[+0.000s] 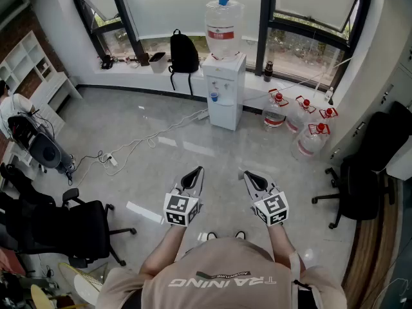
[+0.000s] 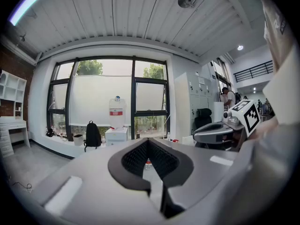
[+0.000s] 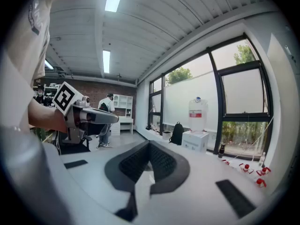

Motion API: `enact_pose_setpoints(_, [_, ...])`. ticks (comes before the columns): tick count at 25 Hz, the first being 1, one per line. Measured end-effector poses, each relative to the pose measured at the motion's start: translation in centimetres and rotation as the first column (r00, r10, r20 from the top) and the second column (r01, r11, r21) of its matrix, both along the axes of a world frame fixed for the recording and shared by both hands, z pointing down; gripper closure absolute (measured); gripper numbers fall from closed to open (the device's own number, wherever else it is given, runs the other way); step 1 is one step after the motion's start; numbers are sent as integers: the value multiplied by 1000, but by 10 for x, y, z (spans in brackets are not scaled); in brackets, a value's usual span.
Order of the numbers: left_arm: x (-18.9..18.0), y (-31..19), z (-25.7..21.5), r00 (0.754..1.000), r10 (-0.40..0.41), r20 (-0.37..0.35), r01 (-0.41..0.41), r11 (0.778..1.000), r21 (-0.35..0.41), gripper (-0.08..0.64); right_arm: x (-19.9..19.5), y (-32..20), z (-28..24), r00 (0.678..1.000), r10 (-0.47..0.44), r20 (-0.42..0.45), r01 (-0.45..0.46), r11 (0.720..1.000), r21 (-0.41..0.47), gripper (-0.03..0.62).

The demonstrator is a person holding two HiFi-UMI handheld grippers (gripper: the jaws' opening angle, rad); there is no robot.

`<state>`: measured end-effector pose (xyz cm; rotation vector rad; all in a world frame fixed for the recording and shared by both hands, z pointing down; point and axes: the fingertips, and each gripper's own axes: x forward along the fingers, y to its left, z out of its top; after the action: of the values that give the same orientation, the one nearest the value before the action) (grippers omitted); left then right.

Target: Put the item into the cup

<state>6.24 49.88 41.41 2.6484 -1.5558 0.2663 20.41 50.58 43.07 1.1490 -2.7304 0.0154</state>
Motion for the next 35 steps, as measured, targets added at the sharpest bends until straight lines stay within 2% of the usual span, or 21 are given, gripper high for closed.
enact_pose_setpoints(14, [-21,-21,-7,1000,25,-16,-25,1000,5,552,-25,-18,-2,999,11,-38,-10,1000,20,581])
enact_pose_setpoints(24, [-49,-35,11,999,47,-16,-48,999,-14,553,-43,-38,4,997,74,-29,-74,997,13,581])
enact_pose_setpoints(30, [-48,-62,19,997,42,-70,-45,998,-40,552,-40,-65,19,996,84,-32,-84,996,-12,581])
enact_pose_setpoints(35, [-44,-106,19,998,6,-65,-9,999,-45,552,-30,-110,24,997,73,-31,-73,997,-28,581])
